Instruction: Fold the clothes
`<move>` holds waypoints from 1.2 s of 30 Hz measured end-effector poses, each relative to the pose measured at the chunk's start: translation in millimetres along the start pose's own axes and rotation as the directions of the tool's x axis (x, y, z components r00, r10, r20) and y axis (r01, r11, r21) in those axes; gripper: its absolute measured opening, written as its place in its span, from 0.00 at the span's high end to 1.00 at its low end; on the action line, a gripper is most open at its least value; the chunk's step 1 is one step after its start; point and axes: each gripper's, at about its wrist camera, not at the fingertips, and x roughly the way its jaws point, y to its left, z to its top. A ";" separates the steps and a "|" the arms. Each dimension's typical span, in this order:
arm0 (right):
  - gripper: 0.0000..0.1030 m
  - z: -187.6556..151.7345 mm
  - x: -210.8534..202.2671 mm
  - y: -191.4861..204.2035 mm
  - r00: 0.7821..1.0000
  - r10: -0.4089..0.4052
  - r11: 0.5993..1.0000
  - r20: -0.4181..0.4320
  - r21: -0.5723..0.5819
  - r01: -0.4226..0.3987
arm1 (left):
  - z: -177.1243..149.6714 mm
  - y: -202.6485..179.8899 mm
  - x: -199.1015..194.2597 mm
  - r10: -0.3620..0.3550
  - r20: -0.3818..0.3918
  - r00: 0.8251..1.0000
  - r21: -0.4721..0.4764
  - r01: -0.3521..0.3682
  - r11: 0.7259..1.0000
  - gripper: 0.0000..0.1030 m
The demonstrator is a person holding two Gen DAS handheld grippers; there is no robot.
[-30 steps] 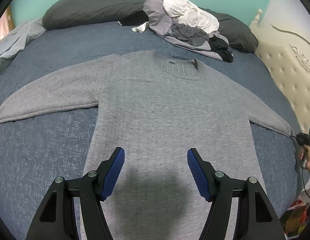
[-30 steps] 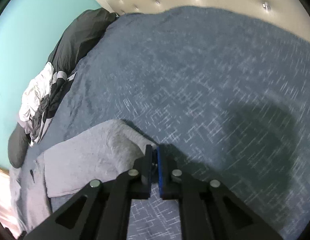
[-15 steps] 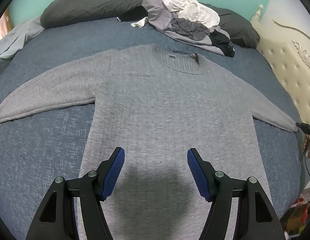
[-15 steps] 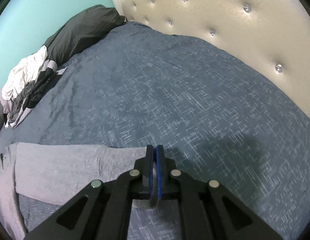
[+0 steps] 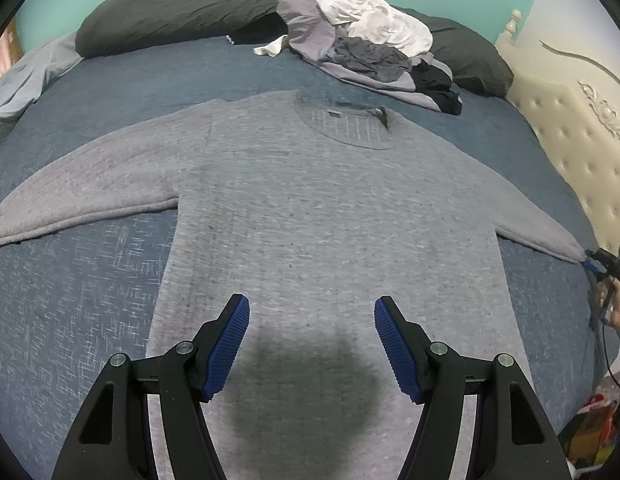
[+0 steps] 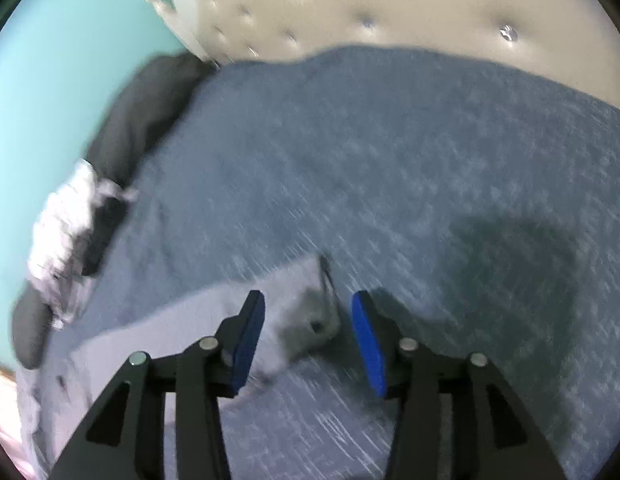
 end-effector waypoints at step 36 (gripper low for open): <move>0.97 14.8 -87.0 147.6 0.987 0.115 0.960 0.115 -0.268 -0.081 | -1.5 63.3 -62.8 0.069 0.039 0.997 -0.034 -0.068 0.997 0.33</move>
